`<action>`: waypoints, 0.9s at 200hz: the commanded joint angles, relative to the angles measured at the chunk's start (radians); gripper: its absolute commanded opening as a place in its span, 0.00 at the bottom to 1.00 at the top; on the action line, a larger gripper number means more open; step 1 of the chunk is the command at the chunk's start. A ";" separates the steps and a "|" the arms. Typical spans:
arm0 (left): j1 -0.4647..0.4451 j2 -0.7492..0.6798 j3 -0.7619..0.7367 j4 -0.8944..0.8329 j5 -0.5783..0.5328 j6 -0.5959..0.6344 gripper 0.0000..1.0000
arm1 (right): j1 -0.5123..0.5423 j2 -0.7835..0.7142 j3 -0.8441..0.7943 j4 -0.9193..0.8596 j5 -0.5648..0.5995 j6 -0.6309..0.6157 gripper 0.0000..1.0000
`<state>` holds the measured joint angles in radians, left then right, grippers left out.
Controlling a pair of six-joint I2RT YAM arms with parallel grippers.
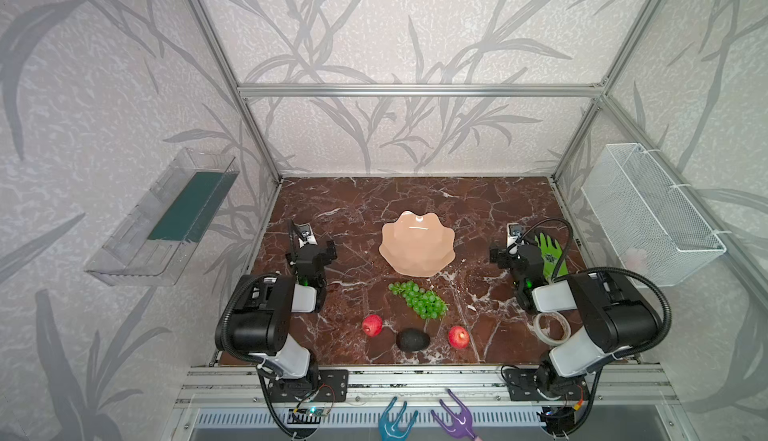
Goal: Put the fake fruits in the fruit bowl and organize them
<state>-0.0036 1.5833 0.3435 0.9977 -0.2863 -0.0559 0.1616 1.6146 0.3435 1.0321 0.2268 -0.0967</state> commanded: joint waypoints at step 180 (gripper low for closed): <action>-0.052 -0.312 0.067 -0.423 -0.310 -0.148 0.99 | 0.097 -0.395 0.227 -0.688 0.155 0.181 0.99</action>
<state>-0.0257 1.4338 0.3202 0.9119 -0.3626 -0.0666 0.2382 1.4063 0.3805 0.7692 0.3328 -0.0837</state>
